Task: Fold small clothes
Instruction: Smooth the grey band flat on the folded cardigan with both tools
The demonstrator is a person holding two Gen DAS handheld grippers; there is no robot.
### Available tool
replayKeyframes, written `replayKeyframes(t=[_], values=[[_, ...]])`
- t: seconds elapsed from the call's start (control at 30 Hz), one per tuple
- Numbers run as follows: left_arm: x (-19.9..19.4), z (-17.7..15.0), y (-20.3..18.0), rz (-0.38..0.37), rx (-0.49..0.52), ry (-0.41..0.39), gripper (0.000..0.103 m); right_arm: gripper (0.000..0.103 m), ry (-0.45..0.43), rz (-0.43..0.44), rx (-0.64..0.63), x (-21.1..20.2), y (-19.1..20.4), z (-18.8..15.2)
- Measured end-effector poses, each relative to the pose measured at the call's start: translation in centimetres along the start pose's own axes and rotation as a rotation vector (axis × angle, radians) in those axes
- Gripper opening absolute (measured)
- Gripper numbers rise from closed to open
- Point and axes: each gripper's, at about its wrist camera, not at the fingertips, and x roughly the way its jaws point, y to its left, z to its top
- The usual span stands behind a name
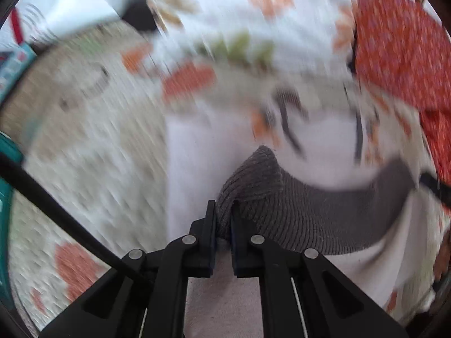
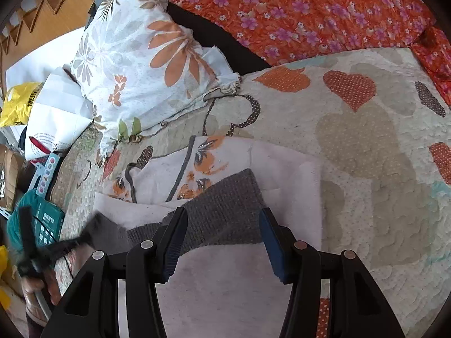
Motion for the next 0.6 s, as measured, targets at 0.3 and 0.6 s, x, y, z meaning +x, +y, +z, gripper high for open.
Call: replayKeyframes(t=[0.3,0.6], values=[[3.4,1.3,1.4,0.117,-0.074,0.052,0.023,0.057,-0.012,-0.055,0.032,0.3,-1.7,-0.1],[0.6,0.6,4.8,-0.024,-0.299,-0.025,0.046,0.060,-0.002,-0.098,-0.069,1.9,-0.5,-0.4]])
